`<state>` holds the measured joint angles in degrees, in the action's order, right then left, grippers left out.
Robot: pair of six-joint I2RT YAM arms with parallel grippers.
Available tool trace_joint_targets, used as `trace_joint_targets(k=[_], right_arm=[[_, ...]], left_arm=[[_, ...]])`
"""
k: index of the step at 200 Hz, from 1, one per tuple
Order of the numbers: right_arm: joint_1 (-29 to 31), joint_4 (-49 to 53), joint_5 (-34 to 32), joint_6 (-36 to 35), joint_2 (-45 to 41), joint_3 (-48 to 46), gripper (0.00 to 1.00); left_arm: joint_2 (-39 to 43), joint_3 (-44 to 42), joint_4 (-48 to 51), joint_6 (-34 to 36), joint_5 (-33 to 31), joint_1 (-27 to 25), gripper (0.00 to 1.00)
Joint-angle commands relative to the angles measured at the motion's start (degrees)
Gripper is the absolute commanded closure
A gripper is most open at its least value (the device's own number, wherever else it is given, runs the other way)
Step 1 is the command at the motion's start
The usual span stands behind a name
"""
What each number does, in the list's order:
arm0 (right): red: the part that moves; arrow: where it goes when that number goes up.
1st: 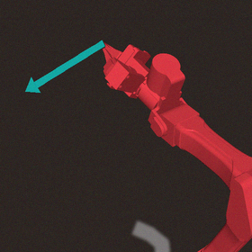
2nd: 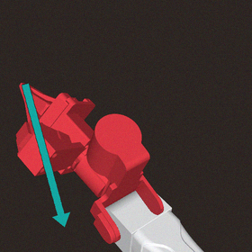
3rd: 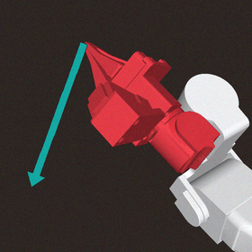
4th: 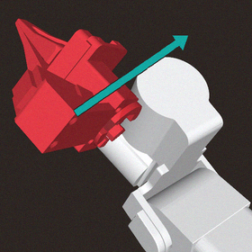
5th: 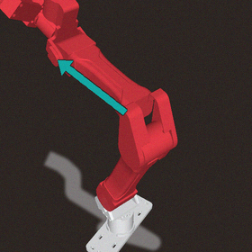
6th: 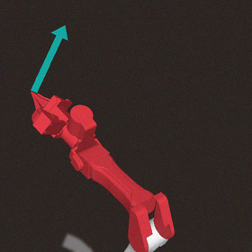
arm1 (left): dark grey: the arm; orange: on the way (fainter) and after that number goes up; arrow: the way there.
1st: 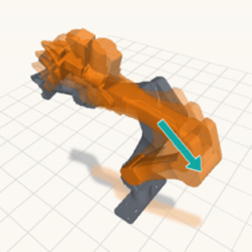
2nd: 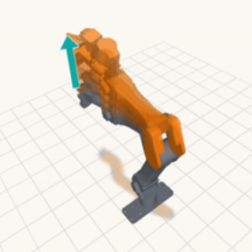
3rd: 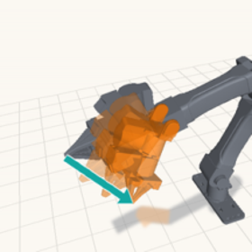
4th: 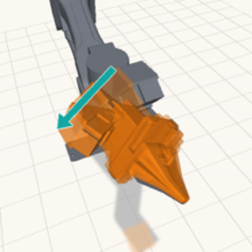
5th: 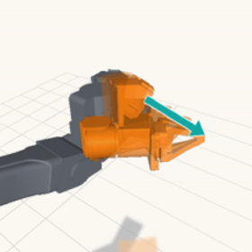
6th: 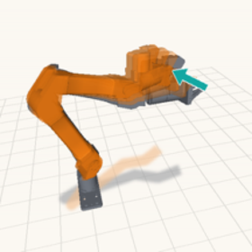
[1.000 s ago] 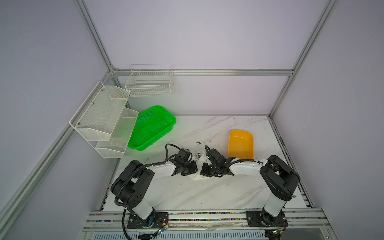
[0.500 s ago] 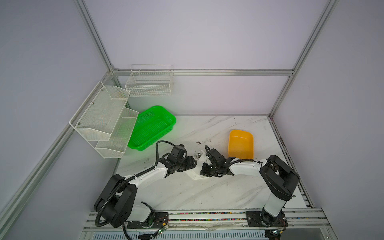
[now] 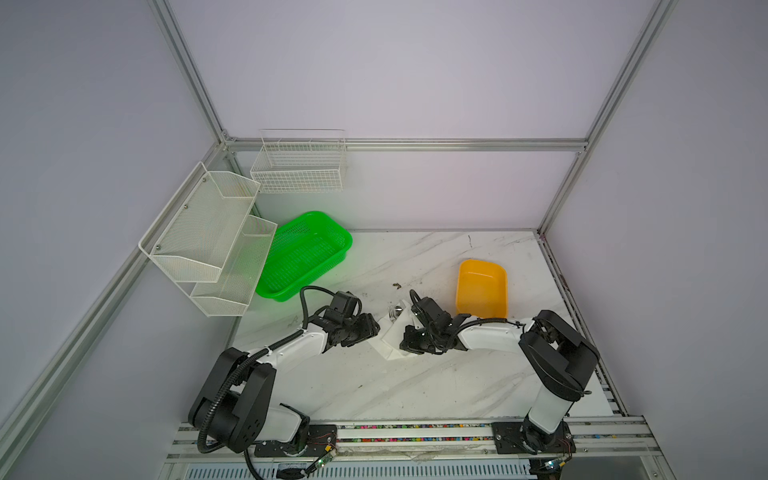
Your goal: Place the utensils on the paper napkin and roll it up
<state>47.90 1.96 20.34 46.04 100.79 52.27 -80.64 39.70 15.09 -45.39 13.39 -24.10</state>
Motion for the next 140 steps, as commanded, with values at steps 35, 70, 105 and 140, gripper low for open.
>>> trace_joint_targets(k=[35, 70, 105, 140], right_arm=[[0.1, 1.3, -1.6, 0.7, 1.4, -0.4, 0.94], [0.2, 1.6, -1.7, 0.6, 1.3, -0.2, 0.94], [0.1, 1.6, -1.8, 0.7, 1.4, -0.3, 0.94], [0.2, 1.4, -1.8, 0.8, 1.4, -0.4, 0.94]], left_arm=[[-4.3, -2.2, -3.4, 0.9, 2.6, 0.5, 0.38], [-6.5, -2.8, -6.1, -0.8, 5.3, 0.5, 0.38], [-9.0, -3.9, -12.8, -4.7, 11.7, 0.4, 0.37], [-7.6, -8.3, -24.8, -12.8, 16.9, 0.2, 0.36]])
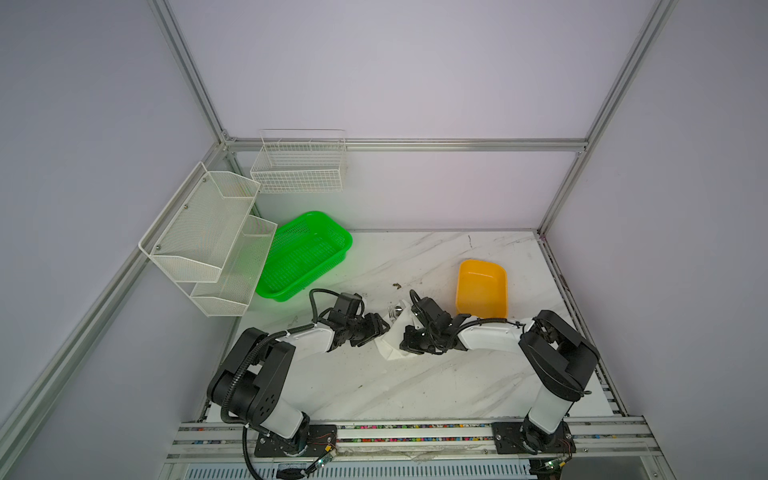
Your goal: Place the utensils on the paper napkin and roll it up
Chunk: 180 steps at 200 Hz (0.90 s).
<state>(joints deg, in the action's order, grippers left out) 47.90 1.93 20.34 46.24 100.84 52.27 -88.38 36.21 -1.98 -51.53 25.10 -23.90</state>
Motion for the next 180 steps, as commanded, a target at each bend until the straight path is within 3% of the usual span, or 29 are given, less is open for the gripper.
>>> trace_joint_targets(k=[1, 70, 90, 152, 180], right_arm=[[0.1, 1.3, -1.8, 0.7, 1.4, -0.4, 0.94], [0.2, 1.4, -1.7, 0.6, 1.6, -0.2, 0.94], [0.2, 1.2, -1.9, 0.7, 1.4, -0.3, 0.94], [0.2, 0.8, -2.0, 1.1, 1.3, -0.8, 0.94], [0.2, 0.6, -2.0, 1.2, 1.2, -0.8, 0.94]], left_arm=[[0.2, -5.0, -8.0, -6.8, 5.3, 0.0, 0.36], [0.1, -14.6, -30.3, -20.4, 8.7, -0.4, 0.37], [0.2, -17.1, -36.6, -24.6, 7.2, -0.4, 0.38], [4.7, -17.6, -34.5, -24.9, -0.5, -0.3, 0.42], [6.8, -16.3, -28.5, -22.7, -2.7, -0.3, 0.54]])
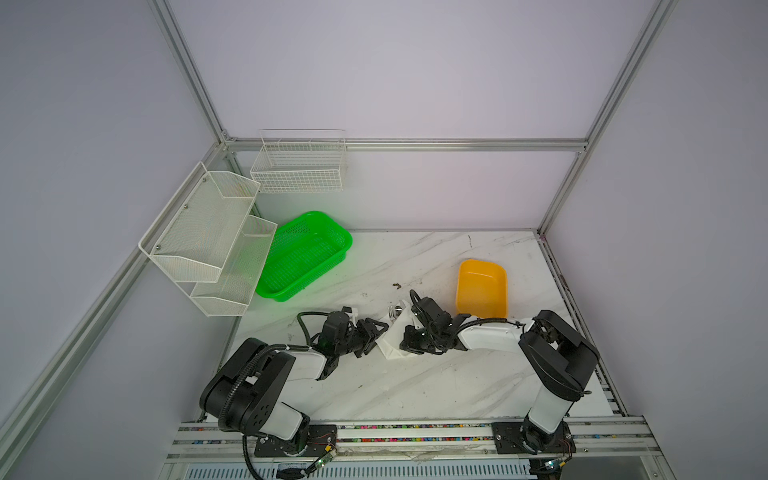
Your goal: Place the utensils on the paper napkin and roll it up
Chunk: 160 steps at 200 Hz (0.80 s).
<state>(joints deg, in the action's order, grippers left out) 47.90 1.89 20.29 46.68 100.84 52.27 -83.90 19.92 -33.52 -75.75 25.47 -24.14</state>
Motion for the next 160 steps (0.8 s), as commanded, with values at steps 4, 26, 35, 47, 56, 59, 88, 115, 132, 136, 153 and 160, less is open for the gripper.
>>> trace_joint_targets(k=[4, 26, 35, 47, 56, 59, 88, 115, 132, 136, 153, 160], right_arm=[[0.2, 0.7, -2.0, 0.8, 1.1, -0.8, 0.94], [0.2, 0.6, -2.0, 0.8, 0.7, -0.9, 0.94], [0.2, 0.6, -2.0, 0.8, 0.6, -0.8, 0.94], [0.2, 0.4, -1.8, 0.8, 0.6, -0.9, 0.93], [0.2, 0.2, -1.7, 0.8, 0.5, -0.9, 0.94], [0.2, 0.2, -1.8, 0.8, 0.5, -0.9, 0.93], [0.2, -0.5, -1.4, 0.9, 0.7, -0.9, 0.93], [0.1, -1.0, -1.8, 1.4, 0.8, -1.0, 0.93], [0.2, -1.3, -1.9, 1.6, 0.8, -1.1, 0.93], [0.2, -1.4, -1.9, 1.7, 0.8, -1.1, 0.93], [0.1, -1.8, -2.2, 2.0, 0.7, -1.2, 0.93], [0.2, -1.9, -2.2, 2.2, 0.6, -1.3, 0.93]], left_arm=[[2.4, 0.4, 4.1, 2.1, -2.9, 0.0, 0.56], [2.3, 2.4, 9.7, 5.2, -2.5, 0.0, 0.65], [3.5, 2.8, 10.8, 5.9, -2.2, 0.0, 0.71], [4.5, 3.2, 11.5, 6.8, -2.0, 0.0, 0.78], [4.6, 3.5, 11.8, 7.2, -1.6, -0.1, 0.81], [4.7, 3.7, 11.9, 7.4, -1.5, 0.0, 0.82], [5.6, 5.8, 14.4, 10.3, -0.2, -0.1, 0.9], [6.4, 7.6, 17.4, 12.7, 0.9, -0.2, 0.94], [6.6, 8.3, 17.8, 13.4, 1.9, -0.4, 0.94], [6.6, 8.5, 17.9, 13.6, 2.0, -0.5, 0.94], [6.9, 9.4, 19.3, 14.0, 1.9, -1.0, 0.94], [7.0, 9.8, 20.0, 14.3, 1.7, -1.2, 0.94]])
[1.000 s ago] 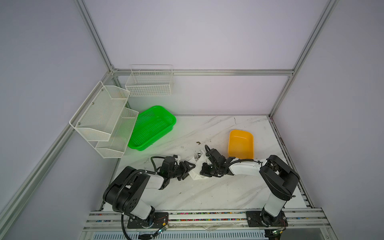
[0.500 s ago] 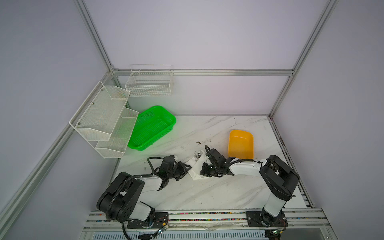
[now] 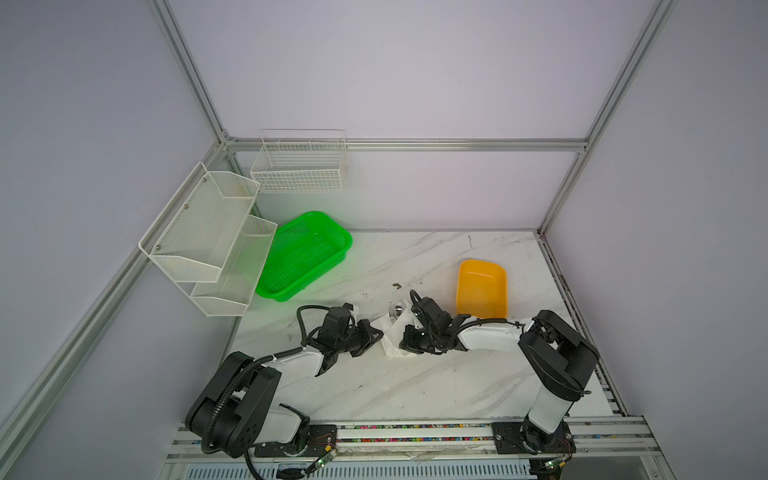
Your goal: Place the utensils on the paper napkin and roll it up
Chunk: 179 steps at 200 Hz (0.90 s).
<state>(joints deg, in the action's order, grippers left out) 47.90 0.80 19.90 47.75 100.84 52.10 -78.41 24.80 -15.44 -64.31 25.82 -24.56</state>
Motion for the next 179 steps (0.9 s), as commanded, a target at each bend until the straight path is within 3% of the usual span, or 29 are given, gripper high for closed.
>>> trace_joint_targets(k=[1, 99, 179], right_arm=[[0.2, -0.8, -1.7, 1.2, 0.6, -1.1, 0.93], [0.1, -1.1, -2.5, 1.8, 0.3, -1.8, 0.93], [0.1, -3.8, -1.6, 2.3, -1.0, -3.6, 0.93]], left_arm=[[1.5, 5.0, 2.1, 2.9, 1.4, -0.8, 0.94], [0.0, 14.6, 12.7, 5.2, -1.7, -5.4, 0.94], [-7.5, 22.2, 14.9, 5.2, -2.4, -9.7, 0.93]])
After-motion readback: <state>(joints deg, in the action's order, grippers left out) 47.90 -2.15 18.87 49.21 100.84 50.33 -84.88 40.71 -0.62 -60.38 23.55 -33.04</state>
